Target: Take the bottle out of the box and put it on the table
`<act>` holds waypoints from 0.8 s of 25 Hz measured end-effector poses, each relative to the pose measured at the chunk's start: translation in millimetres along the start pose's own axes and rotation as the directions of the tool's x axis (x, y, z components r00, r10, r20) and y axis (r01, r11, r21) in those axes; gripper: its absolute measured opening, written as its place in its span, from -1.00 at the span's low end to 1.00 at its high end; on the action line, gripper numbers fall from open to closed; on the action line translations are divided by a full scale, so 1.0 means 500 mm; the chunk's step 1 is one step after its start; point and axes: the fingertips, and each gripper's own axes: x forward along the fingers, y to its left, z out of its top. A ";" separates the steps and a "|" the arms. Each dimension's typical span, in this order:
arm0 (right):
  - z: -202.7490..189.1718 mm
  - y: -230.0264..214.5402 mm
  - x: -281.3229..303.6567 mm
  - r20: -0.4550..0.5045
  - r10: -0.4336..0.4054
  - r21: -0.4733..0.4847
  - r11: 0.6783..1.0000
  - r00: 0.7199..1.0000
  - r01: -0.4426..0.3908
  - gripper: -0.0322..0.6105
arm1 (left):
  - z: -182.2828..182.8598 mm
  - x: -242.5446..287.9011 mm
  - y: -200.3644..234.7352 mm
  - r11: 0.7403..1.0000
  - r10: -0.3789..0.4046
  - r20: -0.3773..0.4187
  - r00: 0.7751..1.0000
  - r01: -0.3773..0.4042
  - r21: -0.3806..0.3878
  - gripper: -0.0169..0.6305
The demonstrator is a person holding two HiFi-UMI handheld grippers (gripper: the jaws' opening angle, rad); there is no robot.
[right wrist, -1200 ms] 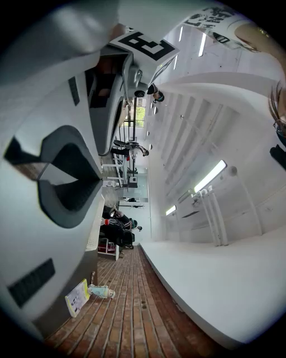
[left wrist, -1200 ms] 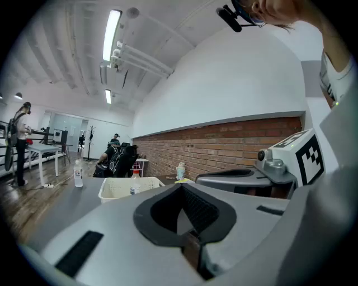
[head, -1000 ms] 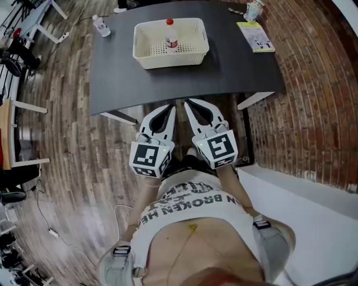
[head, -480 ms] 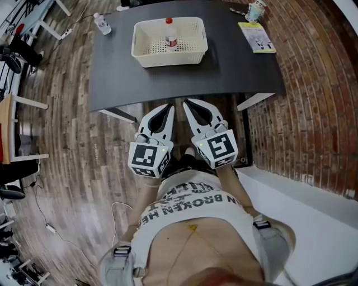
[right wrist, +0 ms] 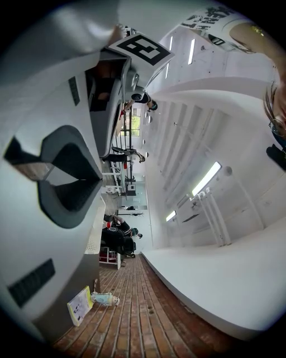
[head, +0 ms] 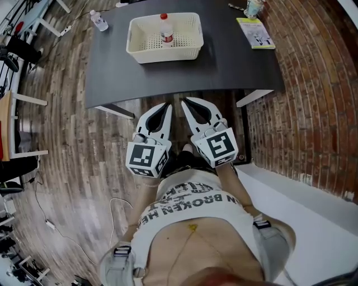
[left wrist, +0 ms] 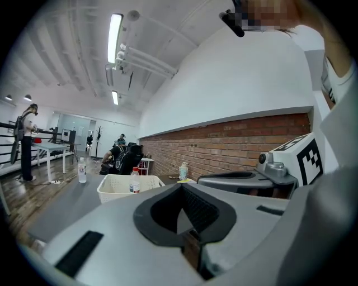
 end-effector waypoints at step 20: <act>0.016 -0.075 0.118 -0.001 -0.062 -0.011 0.998 0.998 0.062 -0.88 | 0.032 0.115 0.100 0.998 -0.070 0.021 0.997 0.070 -0.006 -0.92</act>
